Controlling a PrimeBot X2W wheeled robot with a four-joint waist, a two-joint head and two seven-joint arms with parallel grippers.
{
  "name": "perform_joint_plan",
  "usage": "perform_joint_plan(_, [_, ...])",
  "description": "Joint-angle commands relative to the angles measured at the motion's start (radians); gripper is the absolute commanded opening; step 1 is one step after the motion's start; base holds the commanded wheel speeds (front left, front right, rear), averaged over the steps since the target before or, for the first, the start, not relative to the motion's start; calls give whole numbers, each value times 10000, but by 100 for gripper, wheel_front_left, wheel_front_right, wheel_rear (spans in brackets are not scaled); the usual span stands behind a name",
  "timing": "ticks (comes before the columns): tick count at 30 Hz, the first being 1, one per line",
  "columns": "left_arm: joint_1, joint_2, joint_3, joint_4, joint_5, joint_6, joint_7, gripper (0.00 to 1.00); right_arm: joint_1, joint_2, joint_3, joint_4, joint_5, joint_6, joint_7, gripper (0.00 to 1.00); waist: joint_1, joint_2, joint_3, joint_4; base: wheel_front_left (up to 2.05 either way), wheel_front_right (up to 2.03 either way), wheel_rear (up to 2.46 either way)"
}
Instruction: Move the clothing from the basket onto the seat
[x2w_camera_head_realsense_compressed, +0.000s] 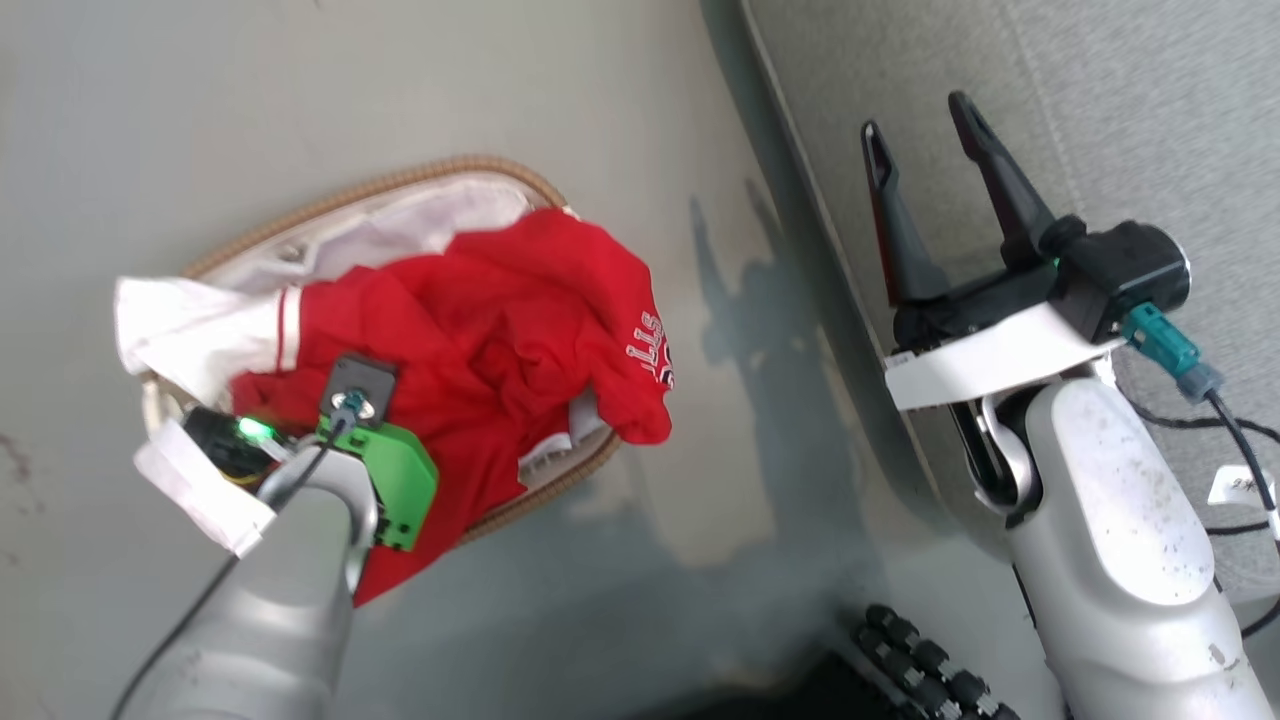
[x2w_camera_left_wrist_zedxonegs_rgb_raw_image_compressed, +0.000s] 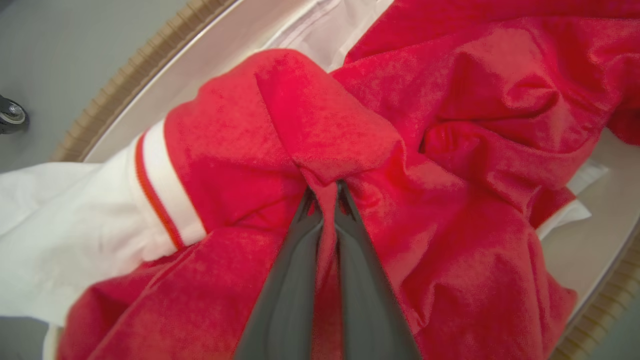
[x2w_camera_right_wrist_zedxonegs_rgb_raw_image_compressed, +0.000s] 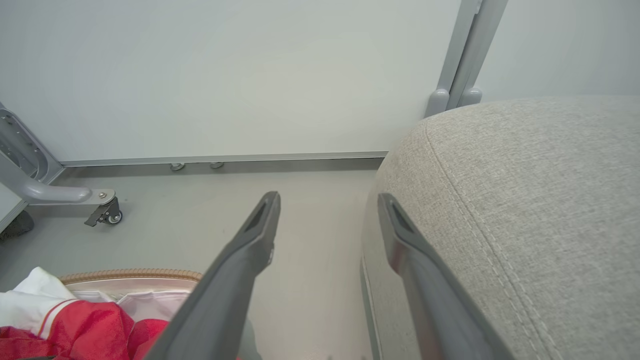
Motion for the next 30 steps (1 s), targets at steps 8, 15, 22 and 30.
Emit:
perform_joint_plan(8, [1776, -291, 217, -1678, -715, -7, -48, 0, 1056, -37, -26, 501, -452, -10, -17, 100, 0, 0, -2794, 692, 0, 0, 0])
perform_joint_plan(15, [3102, -348, 376, -3159, -1105, 32, -38, 0, 1817, -39, 300, 809, -791, -10, -18, 100, 0, 0, -4025, 925, 0, 0, 0])
perform_joint_plan(22, [4267, -429, 764, -4619, -1633, 99, -37, 0, 2738, -42, 346, 1115, -806, -10, -17, 100, 0, 0, -5313, 1181, 0, 0, 0])
perform_joint_plan(30, [4892, -472, 873, -6148, -2325, 132, -39, 0, 3540, -39, 430, 1328, -727, -10, -17, 100, 0, 0, -6326, 1384, 0, 0, 0])
